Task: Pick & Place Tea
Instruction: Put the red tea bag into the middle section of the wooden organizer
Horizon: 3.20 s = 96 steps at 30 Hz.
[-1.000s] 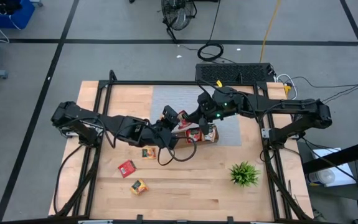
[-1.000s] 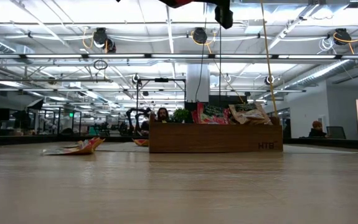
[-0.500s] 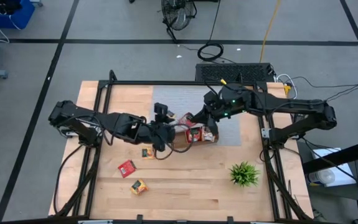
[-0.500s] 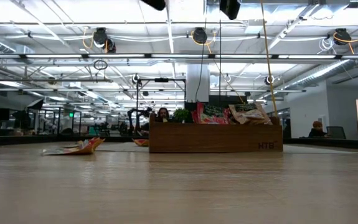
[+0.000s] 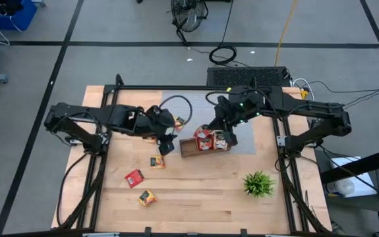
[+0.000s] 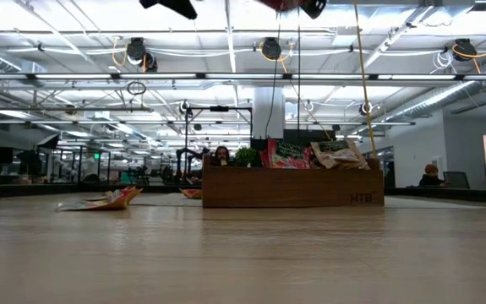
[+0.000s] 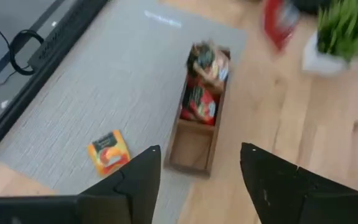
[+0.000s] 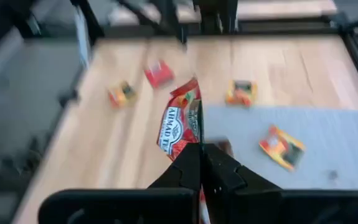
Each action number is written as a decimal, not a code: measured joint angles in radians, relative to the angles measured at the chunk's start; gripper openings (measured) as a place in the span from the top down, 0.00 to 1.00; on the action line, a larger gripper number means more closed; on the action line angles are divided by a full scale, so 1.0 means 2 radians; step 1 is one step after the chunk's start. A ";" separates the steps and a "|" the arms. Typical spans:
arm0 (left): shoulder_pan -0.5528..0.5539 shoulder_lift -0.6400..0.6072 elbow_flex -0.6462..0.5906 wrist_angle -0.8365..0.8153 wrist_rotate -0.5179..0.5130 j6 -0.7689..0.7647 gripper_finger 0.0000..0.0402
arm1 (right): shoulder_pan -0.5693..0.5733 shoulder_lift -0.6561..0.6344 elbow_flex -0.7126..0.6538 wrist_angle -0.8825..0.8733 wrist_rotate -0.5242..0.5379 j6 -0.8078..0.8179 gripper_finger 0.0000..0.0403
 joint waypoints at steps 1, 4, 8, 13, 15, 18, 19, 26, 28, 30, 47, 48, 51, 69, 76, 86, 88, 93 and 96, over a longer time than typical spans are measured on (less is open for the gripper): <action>0.000 -0.002 0.001 0.005 -0.001 -0.008 0.46 | -0.001 0.005 0.011 -0.020 0.007 -0.017 1.00; 0.001 -0.009 0.000 0.012 -0.006 -0.030 0.49 | -0.001 0.026 0.031 -0.066 0.027 -0.057 1.00; 0.007 -0.021 0.001 0.028 -0.010 -0.031 0.52 | -0.001 0.053 0.036 -0.105 0.033 -0.096 1.00; 0.015 -0.043 0.000 0.018 -0.019 -0.035 0.56 | -0.001 0.084 0.036 -0.108 0.032 -0.120 1.00; 0.016 -0.051 -0.002 0.012 -0.027 -0.035 0.57 | -0.001 0.098 0.036 -0.108 0.032 -0.125 1.00; 0.020 -0.069 -0.004 0.011 -0.041 -0.035 0.58 | -0.001 0.119 0.036 -0.114 0.032 -0.128 1.00; 0.020 -0.071 -0.005 0.014 -0.044 -0.035 0.59 | -0.001 0.126 0.036 -0.114 0.032 -0.131 1.00; 0.028 -0.087 -0.016 0.005 -0.048 -0.030 0.58 | -0.001 0.176 0.016 -0.113 0.031 -0.140 1.00; 0.028 -0.088 -0.017 0.001 -0.048 -0.031 0.57 | -0.001 0.177 -0.007 -0.097 0.031 -0.142 1.00; 0.028 -0.088 -0.017 0.000 -0.048 -0.031 0.56 | -0.001 0.176 -0.035 -0.069 0.031 -0.143 1.00; 0.028 -0.088 -0.017 -0.001 -0.044 -0.027 0.60 | 0.000 0.191 -0.086 0.004 0.056 -0.138 1.00; 0.028 -0.088 -0.017 -0.001 -0.044 -0.025 0.60 | 0.000 0.191 -0.086 0.003 0.056 -0.143 0.99; 0.027 -0.088 -0.017 -0.001 -0.044 -0.025 0.59 | 0.001 0.190 -0.086 0.003 0.056 -0.152 0.96; 0.028 -0.088 -0.016 -0.001 -0.030 -0.015 0.59 | 0.004 0.141 -0.086 -0.004 0.101 -0.121 0.76; 0.029 -0.088 -0.016 -0.001 -0.030 -0.013 0.60 | 0.041 0.145 -0.086 0.002 0.092 -0.078 0.86; 0.031 -0.088 -0.016 -0.001 -0.030 -0.013 0.61 | 0.043 0.184 -0.086 0.020 0.093 -0.055 1.00; 0.031 -0.088 -0.016 -0.001 -0.030 -0.013 0.61 | 0.045 0.192 -0.086 0.020 0.086 -0.055 1.00; 0.031 -0.088 -0.016 -0.001 -0.031 -0.011 0.62 | 0.046 0.213 -0.086 0.019 0.081 -0.051 1.00; 0.031 -0.088 -0.016 -0.001 -0.031 -0.011 0.62 | 0.045 0.226 -0.086 0.024 0.083 -0.057 1.00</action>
